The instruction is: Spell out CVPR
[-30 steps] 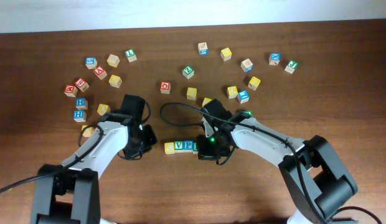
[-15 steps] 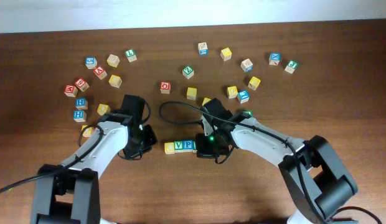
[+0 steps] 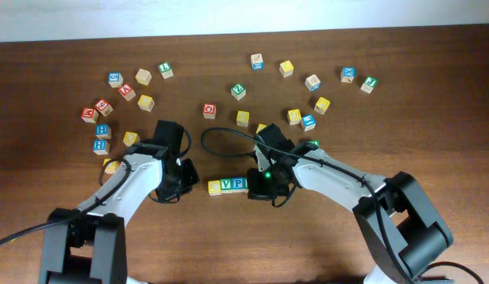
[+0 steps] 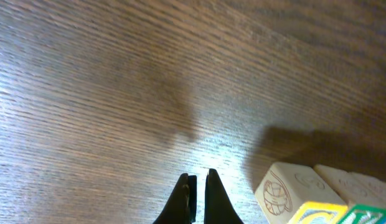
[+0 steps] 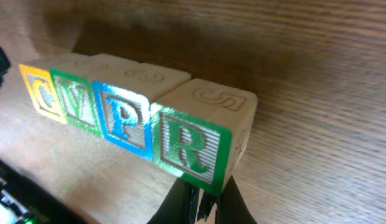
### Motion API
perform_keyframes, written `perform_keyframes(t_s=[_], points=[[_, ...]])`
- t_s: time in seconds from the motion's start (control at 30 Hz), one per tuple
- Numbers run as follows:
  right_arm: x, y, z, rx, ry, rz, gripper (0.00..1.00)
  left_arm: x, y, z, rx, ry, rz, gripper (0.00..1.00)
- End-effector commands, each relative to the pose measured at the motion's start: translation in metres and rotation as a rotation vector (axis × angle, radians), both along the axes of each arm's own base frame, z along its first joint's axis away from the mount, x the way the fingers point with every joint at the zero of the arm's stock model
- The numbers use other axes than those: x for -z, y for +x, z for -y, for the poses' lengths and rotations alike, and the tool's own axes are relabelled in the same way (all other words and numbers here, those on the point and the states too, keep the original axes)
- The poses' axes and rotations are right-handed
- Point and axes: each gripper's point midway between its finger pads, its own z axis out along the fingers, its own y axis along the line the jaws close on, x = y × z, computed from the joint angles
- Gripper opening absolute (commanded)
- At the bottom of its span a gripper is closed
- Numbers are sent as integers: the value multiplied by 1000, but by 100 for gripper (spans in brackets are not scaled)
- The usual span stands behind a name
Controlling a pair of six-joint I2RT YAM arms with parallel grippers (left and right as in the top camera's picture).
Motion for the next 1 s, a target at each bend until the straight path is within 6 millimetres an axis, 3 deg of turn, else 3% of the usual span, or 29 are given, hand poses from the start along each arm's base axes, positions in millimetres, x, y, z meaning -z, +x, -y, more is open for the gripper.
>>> perform_keyframes(t_s=[0.0,0.13,0.27,0.37,0.47,0.77,0.97], points=[[-10,-3,-9,-17,63,-36,4,-1,-4,13,58,-51,-16,0],[-26,-7,-4,-70,33,-53,4,-1,-7,20,82,-49,-18,0],[-38,4,30,-49,-50,-59,4,-1,-7,20,82,-49,-20,0],[-34,22,63,-9,-99,-35,4,0,-7,23,92,-50,-16,0],[-28,35,80,26,-127,-18,4,4,-3,32,111,-54,-1,0],[-7,37,56,29,-107,-3,4,16,-4,41,106,-78,-27,0],[8,34,55,31,-114,-41,4,13,5,49,119,-119,11,0]])
